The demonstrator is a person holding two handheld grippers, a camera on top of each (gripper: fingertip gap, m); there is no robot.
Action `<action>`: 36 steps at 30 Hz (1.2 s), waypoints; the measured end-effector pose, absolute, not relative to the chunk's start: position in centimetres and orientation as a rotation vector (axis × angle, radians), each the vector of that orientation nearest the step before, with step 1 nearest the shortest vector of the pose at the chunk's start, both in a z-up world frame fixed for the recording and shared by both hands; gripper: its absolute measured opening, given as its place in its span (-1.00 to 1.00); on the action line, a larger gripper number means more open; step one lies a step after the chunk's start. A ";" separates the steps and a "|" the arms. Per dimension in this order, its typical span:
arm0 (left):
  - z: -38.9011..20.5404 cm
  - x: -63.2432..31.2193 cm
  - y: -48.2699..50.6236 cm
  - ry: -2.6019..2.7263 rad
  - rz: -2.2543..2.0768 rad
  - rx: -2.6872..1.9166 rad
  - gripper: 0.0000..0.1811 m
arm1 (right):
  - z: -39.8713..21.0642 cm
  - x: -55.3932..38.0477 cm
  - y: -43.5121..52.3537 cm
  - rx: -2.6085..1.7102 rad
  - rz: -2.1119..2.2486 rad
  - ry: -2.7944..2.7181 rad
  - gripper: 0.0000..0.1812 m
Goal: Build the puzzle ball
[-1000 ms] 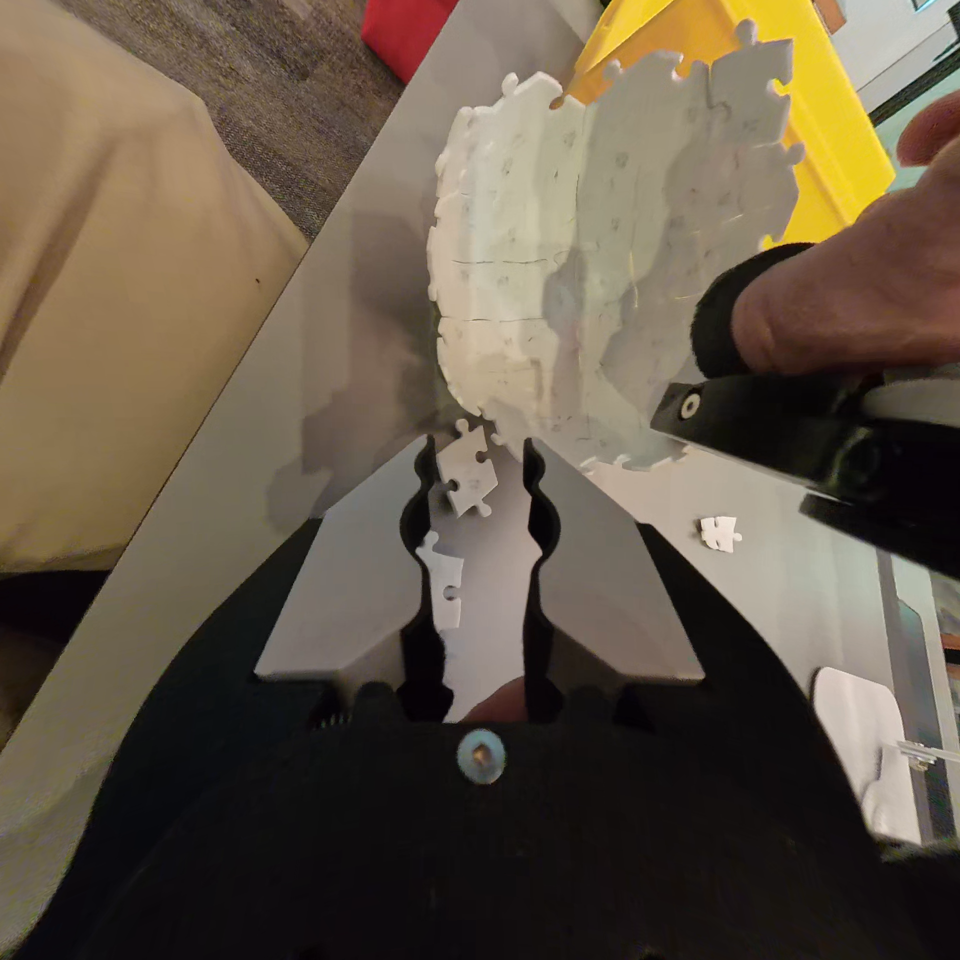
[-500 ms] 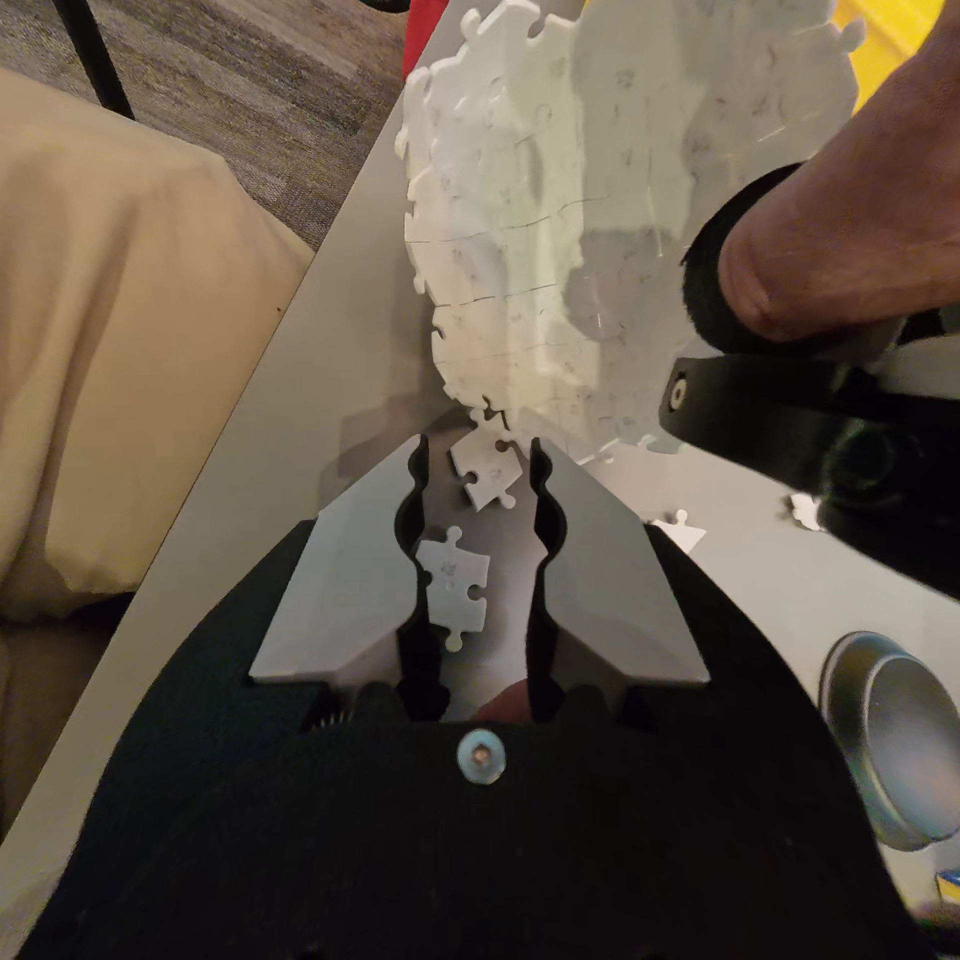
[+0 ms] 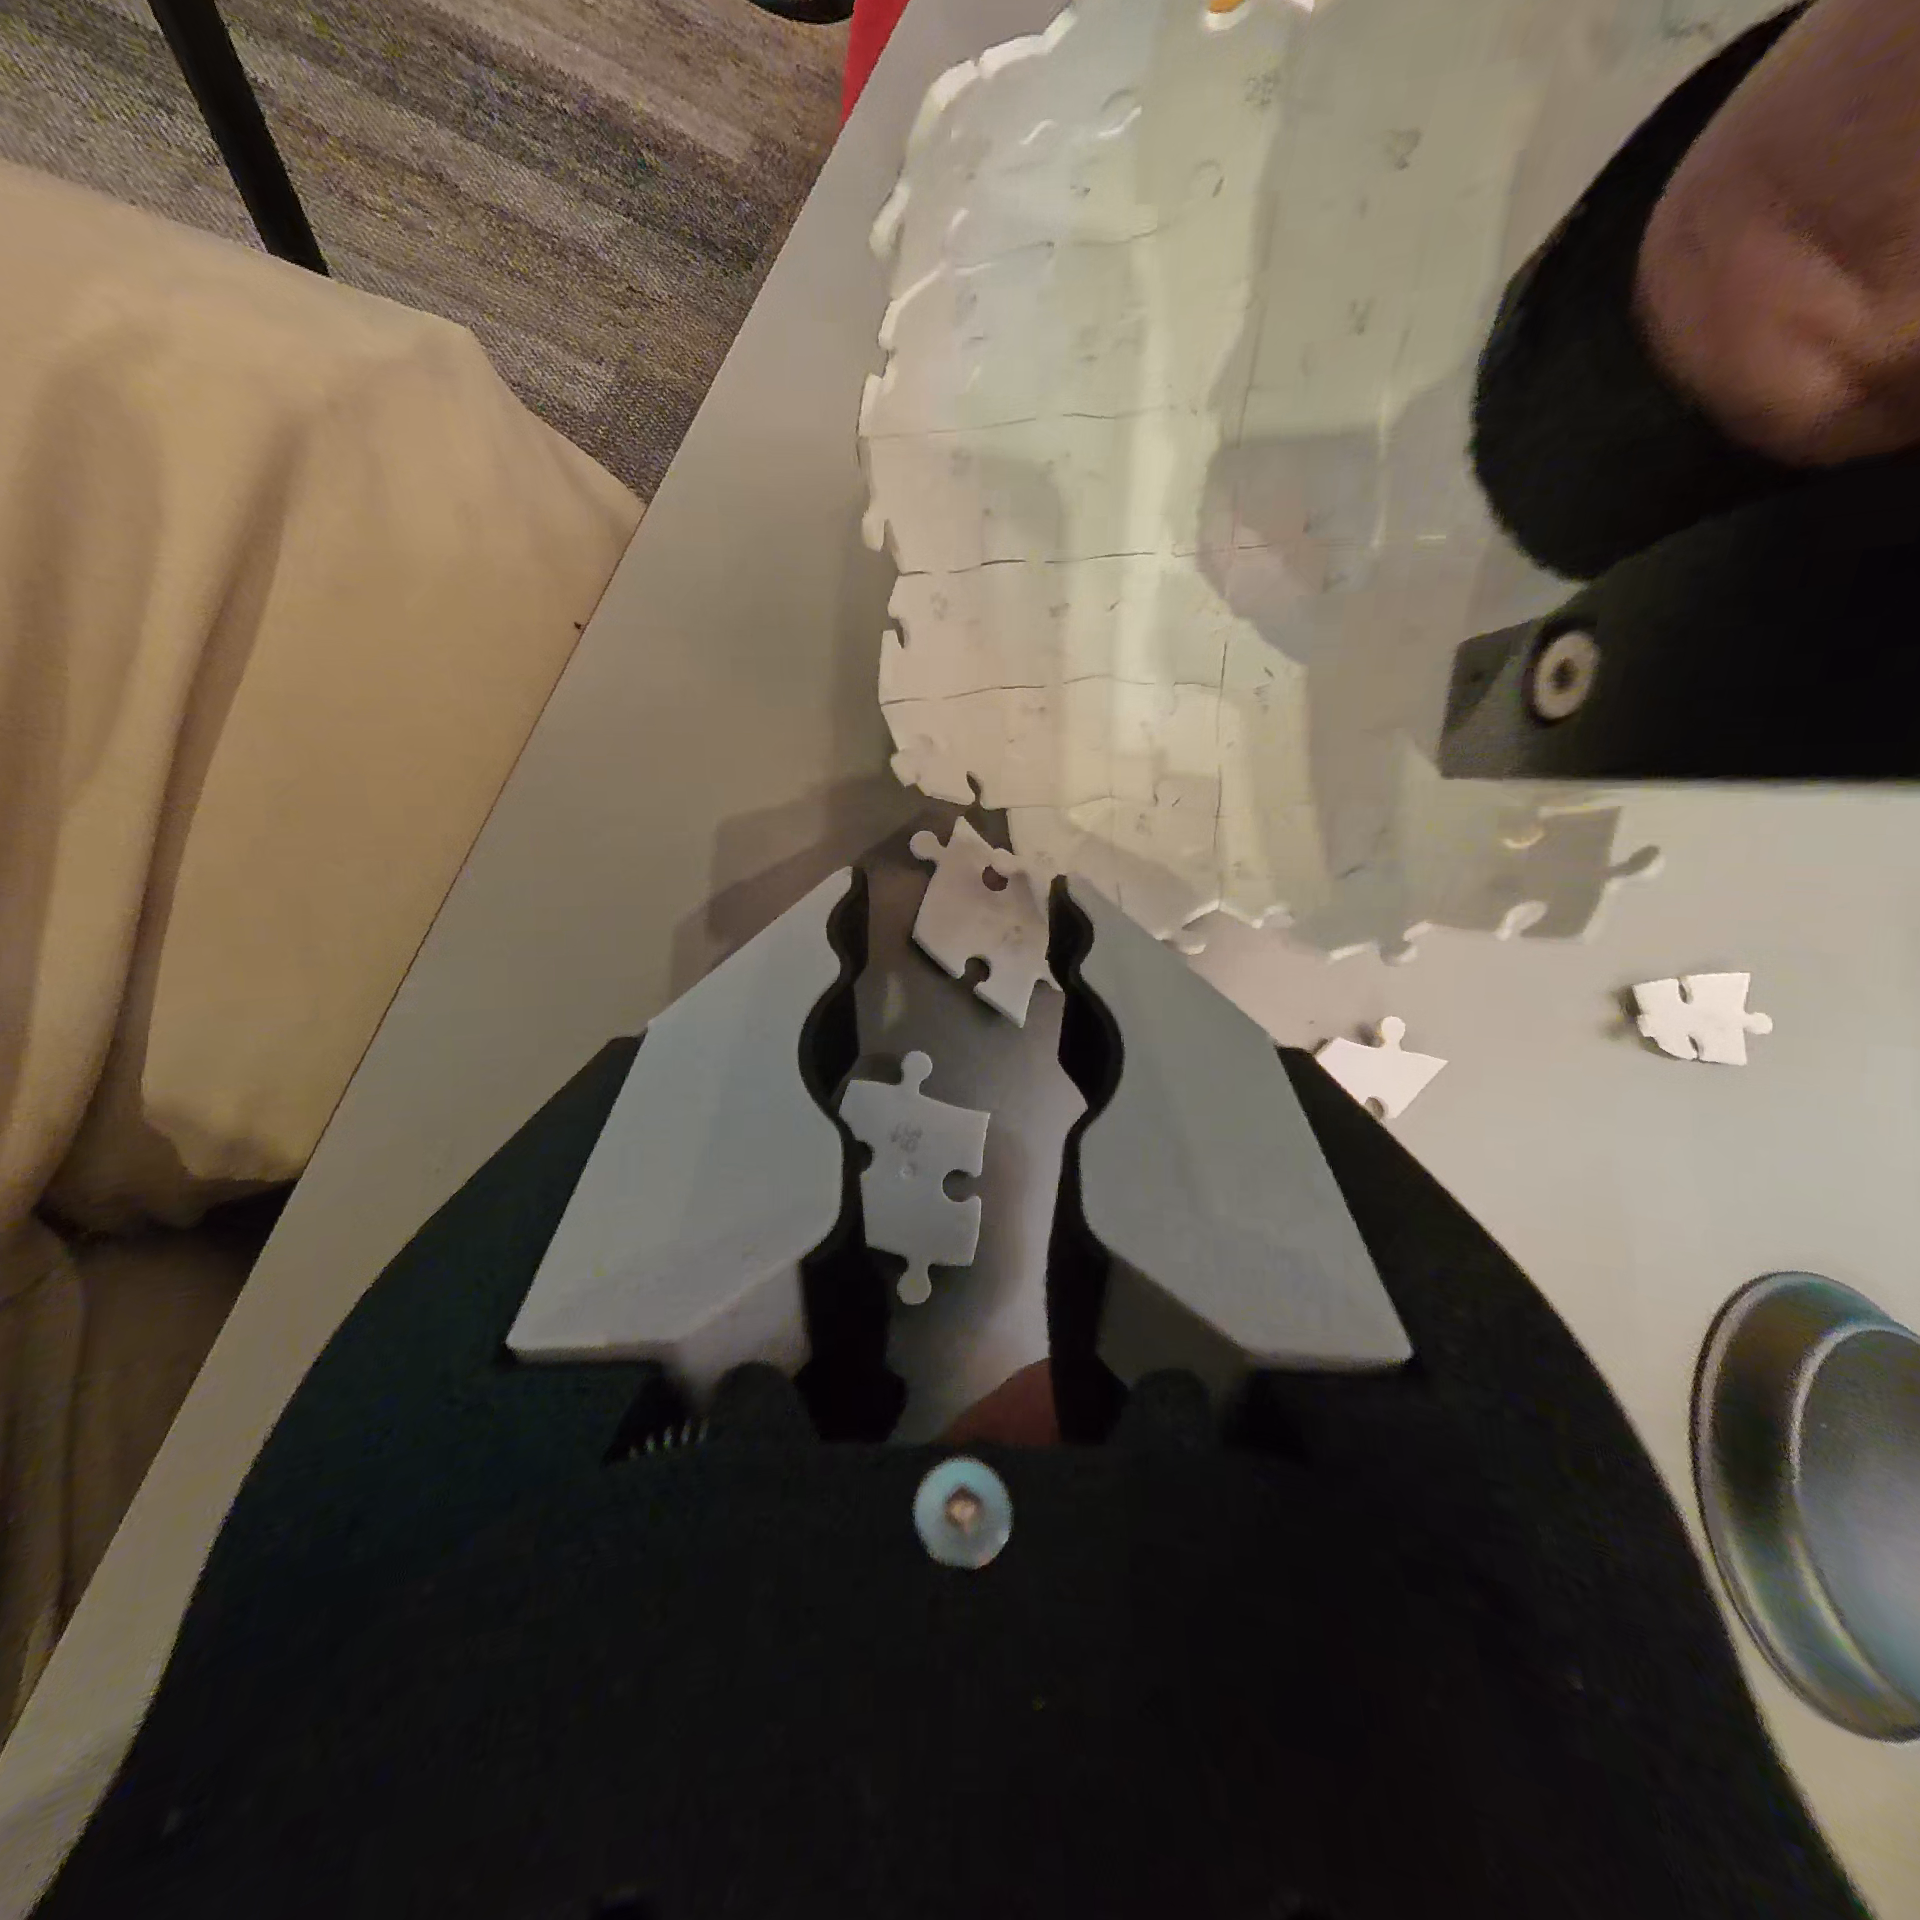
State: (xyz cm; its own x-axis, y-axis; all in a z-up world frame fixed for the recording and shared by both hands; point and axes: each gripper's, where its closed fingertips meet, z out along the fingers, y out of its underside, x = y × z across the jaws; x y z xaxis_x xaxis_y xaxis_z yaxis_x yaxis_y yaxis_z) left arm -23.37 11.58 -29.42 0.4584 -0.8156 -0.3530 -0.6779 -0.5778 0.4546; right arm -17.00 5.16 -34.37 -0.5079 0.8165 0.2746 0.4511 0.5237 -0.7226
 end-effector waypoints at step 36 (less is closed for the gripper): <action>-25.9 -27.1 7.3 -0.966 -0.084 3.281 -0.52 | -34.5 -16.9 5.1 -1.042 0.814 -2.198 -0.63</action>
